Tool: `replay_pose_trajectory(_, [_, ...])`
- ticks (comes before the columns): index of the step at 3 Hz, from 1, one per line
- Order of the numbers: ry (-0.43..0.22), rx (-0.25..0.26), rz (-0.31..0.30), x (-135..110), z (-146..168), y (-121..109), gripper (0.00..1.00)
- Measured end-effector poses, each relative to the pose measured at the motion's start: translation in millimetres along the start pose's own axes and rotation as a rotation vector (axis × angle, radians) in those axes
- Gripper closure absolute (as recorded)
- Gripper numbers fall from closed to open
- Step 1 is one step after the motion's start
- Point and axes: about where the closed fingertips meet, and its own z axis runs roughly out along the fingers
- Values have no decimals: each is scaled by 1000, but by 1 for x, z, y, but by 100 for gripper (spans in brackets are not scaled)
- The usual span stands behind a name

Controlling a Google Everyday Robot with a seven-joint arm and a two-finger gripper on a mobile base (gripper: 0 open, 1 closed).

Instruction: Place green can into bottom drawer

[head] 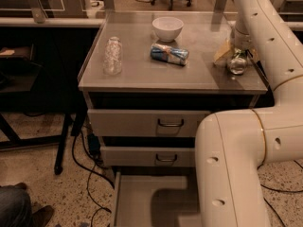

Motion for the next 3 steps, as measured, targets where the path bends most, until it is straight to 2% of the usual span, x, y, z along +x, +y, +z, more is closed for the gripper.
replay_pose_trajectory(2, [-1,0,0,0,-11,-5,100])
replay_pose_trajectory(3, [-95,-29,17,-13,-28,-11,100])
